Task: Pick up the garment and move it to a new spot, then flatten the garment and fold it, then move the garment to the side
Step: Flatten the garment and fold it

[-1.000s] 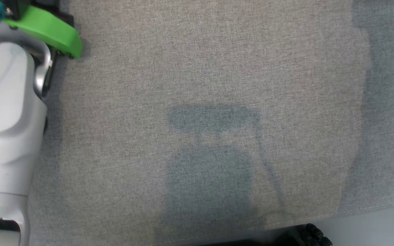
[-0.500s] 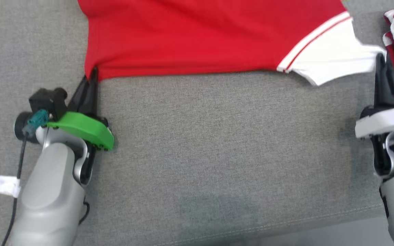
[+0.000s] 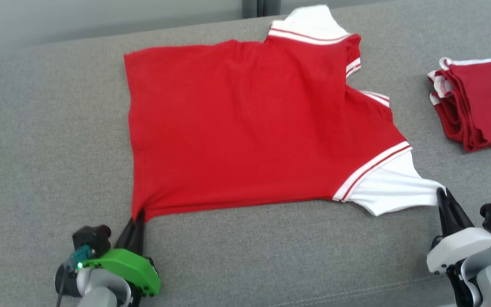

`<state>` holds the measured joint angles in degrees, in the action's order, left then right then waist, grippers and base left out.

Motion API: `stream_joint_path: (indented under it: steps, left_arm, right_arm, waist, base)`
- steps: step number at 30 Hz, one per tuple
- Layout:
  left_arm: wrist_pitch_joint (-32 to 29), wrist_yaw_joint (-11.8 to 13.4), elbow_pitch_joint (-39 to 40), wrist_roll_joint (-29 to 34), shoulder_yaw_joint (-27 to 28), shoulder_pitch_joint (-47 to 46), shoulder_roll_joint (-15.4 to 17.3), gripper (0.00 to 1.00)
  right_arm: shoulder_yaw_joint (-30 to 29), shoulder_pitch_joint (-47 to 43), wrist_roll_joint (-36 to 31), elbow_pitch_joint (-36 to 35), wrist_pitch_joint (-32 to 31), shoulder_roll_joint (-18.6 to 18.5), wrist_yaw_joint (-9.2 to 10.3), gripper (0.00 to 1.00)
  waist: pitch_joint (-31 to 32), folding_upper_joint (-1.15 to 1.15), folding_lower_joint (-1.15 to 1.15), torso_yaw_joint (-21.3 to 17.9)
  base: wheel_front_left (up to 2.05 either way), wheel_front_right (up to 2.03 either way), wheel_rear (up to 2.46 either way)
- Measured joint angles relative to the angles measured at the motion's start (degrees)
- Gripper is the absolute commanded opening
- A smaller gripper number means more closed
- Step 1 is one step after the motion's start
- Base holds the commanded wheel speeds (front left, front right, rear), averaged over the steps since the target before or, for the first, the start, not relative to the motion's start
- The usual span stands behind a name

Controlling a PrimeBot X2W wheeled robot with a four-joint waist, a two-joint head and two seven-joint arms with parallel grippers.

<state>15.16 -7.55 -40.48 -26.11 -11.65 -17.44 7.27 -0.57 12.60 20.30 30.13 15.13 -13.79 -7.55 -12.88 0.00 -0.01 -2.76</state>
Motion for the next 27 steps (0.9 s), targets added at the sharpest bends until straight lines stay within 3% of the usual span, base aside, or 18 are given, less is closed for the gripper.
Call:
stream_joint_path:
  steps: [2,15,27]
  left_arm:
    - [-0.01,0.00,-0.29,1.02,-2.00,2.14,0.03,0.00]
    - [-0.02,-0.01,-2.11,2.21,1.26,10.57,-1.51,0.00]
    - [-0.03,-0.02,-2.55,3.39,3.91,13.45,-2.83,0.00]
  right_arm:
    - [0.33,-1.66,0.41,1.45,0.00,-0.21,0.00,0.00]
    - [2.65,-10.55,1.91,2.66,0.00,-1.80,-0.02,0.00]
    - [6.39,-19.37,4.43,-1.52,0.00,-4.32,-0.04,0.00]
  waist:
    - [2.08,0.00,0.00,0.05]
    - [12.76,0.00,0.00,0.74]
    - [15.88,0.00,0.00,0.65]
  base:
    - [0.00,0.00,0.00]
    - [0.00,0.00,0.00]
    - [0.00,0.00,0.00]
